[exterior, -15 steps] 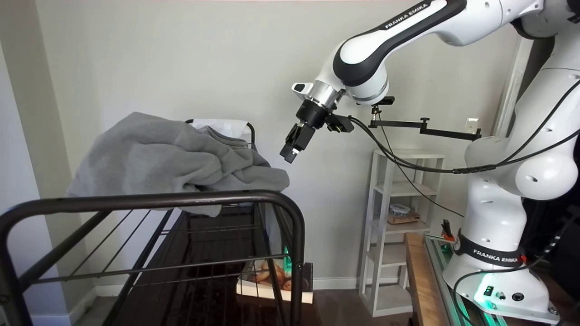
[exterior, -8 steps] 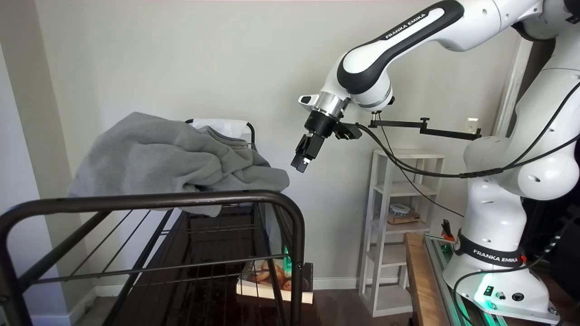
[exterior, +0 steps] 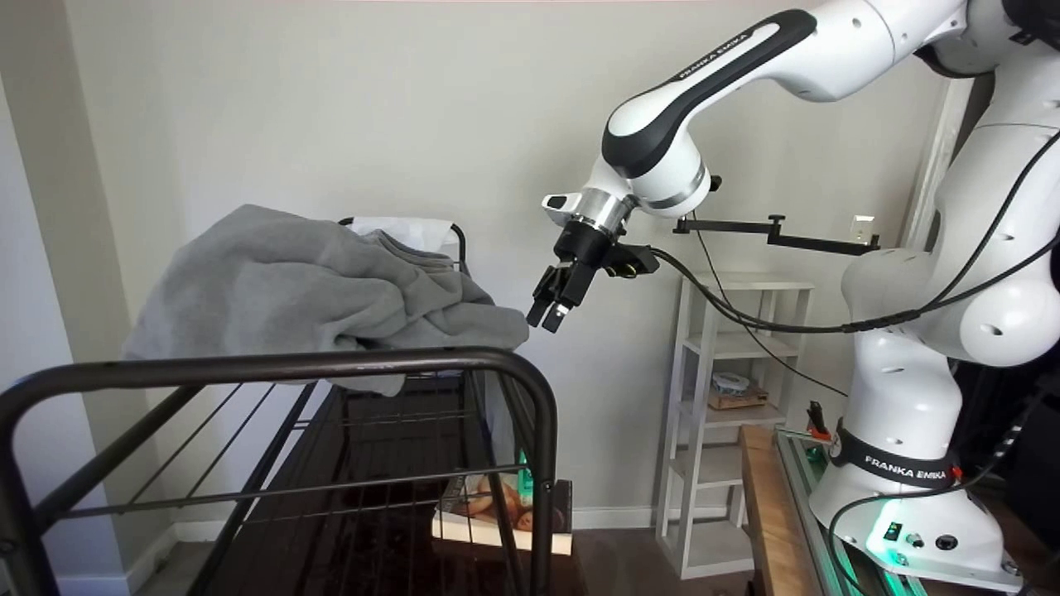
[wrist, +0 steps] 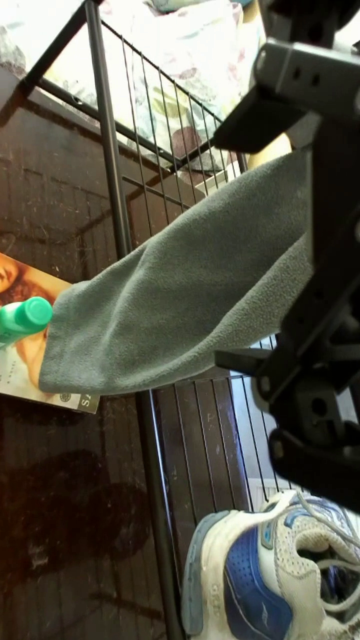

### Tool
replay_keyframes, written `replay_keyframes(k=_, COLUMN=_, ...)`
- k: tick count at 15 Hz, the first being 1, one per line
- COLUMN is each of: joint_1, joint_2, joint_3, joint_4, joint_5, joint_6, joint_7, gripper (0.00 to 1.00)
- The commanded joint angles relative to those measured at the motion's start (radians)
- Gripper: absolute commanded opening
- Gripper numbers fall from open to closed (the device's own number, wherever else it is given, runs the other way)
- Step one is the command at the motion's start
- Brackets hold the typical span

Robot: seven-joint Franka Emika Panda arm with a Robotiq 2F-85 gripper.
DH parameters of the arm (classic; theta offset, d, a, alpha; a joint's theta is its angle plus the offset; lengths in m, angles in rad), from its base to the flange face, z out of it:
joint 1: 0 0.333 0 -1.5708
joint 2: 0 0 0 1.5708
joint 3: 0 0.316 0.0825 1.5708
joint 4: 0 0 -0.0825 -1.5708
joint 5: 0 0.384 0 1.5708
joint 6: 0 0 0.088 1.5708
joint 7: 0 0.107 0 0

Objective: Put the blue bottle on the book and put the grey cloth on the top rack

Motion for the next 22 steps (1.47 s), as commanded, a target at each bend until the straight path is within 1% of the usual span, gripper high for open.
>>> replay_keyframes(k=1, joint_1=-0.01, joint_2=0.058, joint_3=0.004, joint_4=0.034, joint_5=0.135, joint_6=-0.029, joint_7=-0.137, gripper=1.0)
replay_keyframes(k=2, joint_1=-0.017, joint_2=0.077, joint_3=0.015, joint_4=0.039, joint_5=0.169, joint_6=-0.009, joint_7=-0.161, gripper=1.0)
replay_keyframes(k=4, joint_1=-0.029, joint_2=0.109, joint_3=0.029, joint_4=0.056, joint_5=0.235, joint_6=-0.014, joint_7=-0.217, gripper=1.0)
replay_keyframes(k=8, joint_1=-0.062, joint_2=0.17, joint_3=0.081, joint_4=0.092, joint_5=0.327, joint_6=0.009, joint_7=-0.301, gripper=1.0)
replay_keyframes(k=13, joint_1=-0.1, joint_2=0.237, joint_3=0.145, joint_4=0.135, joint_5=0.378, joint_6=0.05, joint_7=-0.362, gripper=1.0)
replay_keyframes(k=15, joint_1=-0.111, joint_2=0.259, joint_3=0.167, joint_4=0.148, joint_5=0.374, joint_6=0.051, joint_7=-0.362, gripper=0.72)
replay_keyframes(k=16, joint_1=-0.116, joint_2=0.262, joint_3=0.175, joint_4=0.151, joint_5=0.364, joint_6=0.05, joint_7=-0.354, gripper=0.66)
replay_keyframes(k=17, joint_1=-0.12, joint_2=0.267, joint_3=0.184, joint_4=0.154, joint_5=0.357, joint_6=0.059, joint_7=-0.35, gripper=0.57)
replay_keyframes(k=21, joint_1=-0.134, joint_2=0.263, joint_3=0.21, joint_4=0.147, joint_5=0.321, joint_6=0.136, joint_7=-0.305, gripper=0.31)
replay_keyframes(k=22, joint_1=-0.112, joint_2=0.246, joint_3=0.192, joint_4=0.136, joint_5=0.321, joint_6=0.166, joint_7=-0.3, gripper=0.22)
